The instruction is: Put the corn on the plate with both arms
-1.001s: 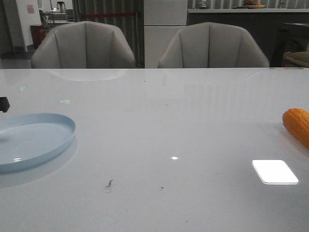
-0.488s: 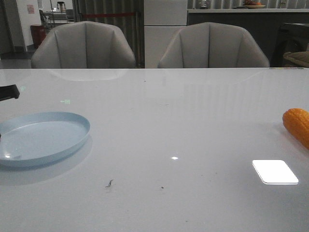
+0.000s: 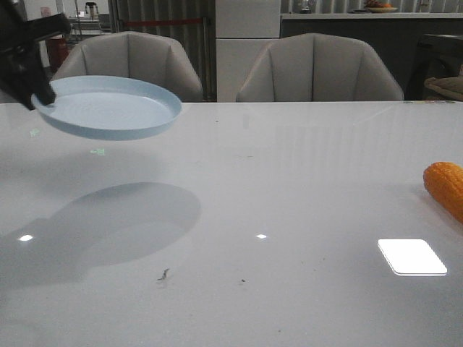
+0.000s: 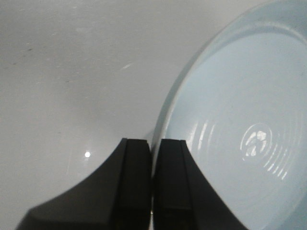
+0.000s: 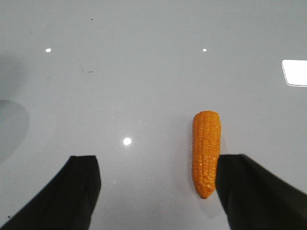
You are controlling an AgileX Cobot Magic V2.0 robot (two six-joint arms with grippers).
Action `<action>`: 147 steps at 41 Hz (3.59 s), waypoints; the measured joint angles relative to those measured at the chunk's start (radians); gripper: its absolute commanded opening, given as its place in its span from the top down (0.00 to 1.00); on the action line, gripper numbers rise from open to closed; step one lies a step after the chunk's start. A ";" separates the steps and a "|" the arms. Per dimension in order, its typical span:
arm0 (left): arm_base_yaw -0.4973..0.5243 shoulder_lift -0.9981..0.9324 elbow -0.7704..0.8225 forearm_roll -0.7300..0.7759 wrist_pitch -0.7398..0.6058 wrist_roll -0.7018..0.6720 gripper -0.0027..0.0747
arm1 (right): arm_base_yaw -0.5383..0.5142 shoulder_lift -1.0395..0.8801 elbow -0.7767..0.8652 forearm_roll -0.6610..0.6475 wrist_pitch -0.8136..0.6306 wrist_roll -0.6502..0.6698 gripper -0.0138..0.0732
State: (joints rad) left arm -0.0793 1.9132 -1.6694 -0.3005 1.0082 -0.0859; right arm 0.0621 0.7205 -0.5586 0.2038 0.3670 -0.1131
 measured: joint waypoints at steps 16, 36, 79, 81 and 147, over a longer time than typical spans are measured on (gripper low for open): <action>-0.251 0.037 -0.040 -0.009 0.038 0.000 0.84 | 0.000 0.000 0.000 0.000 0.000 0.000 0.15; -0.407 0.206 -0.040 0.012 0.031 0.000 0.83 | 0.000 0.000 0.000 0.000 0.002 0.000 0.15; -0.400 0.230 -0.534 0.501 0.226 -0.055 0.45 | 0.000 0.000 0.000 0.000 0.013 0.000 0.15; -0.396 0.219 -0.567 0.533 0.217 -0.074 0.45 | 0.000 0.000 0.000 0.000 0.018 0.000 0.15; 0.024 -1.111 1.076 0.540 -0.490 0.010 0.70 | 0.000 0.265 -0.091 -0.032 0.023 0.000 0.15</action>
State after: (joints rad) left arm -0.0555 0.8025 -0.5932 0.2393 0.5183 -0.0755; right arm 0.0621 0.9852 -0.6497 0.1717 0.3900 -0.1131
